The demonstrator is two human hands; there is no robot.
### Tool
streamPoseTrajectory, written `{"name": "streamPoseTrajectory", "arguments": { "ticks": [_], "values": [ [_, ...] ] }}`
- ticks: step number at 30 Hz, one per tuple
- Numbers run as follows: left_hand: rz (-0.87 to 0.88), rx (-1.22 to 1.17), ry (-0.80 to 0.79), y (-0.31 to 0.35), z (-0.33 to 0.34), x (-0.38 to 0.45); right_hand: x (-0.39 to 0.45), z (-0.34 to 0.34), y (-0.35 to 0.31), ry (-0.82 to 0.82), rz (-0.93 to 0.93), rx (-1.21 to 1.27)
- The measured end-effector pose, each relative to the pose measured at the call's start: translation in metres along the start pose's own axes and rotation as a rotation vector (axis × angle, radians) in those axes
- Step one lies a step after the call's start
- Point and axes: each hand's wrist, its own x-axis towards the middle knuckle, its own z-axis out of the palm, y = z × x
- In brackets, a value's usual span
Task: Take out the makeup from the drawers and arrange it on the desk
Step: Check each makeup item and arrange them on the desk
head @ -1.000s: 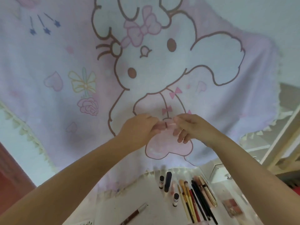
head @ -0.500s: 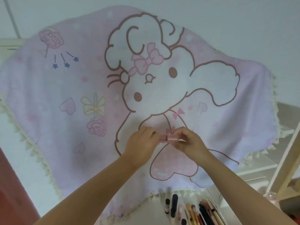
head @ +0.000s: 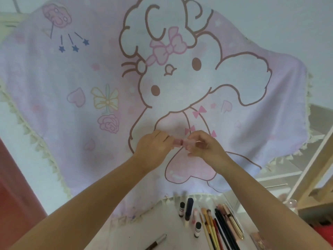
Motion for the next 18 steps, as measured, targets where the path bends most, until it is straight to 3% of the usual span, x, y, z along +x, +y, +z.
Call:
{"name": "streamPoseTrajectory", "arguments": {
  "ticks": [5,11,18],
  "values": [
    [0.004,0.002,0.003,0.0022,-0.0044,-0.0025,0.0037,-0.0006,-0.0081,-0.091,0.232,0.012],
    [-0.031,-0.002,-0.06,-0.0019,-0.0097,-0.0053,0.0048,-0.0022,-0.0016,-0.073,-0.072,-0.042],
    [-0.018,-0.013,-0.107,0.0011,-0.011,-0.0046,0.0063,0.0002,-0.0057,-0.209,0.251,0.031]
  ]
}}
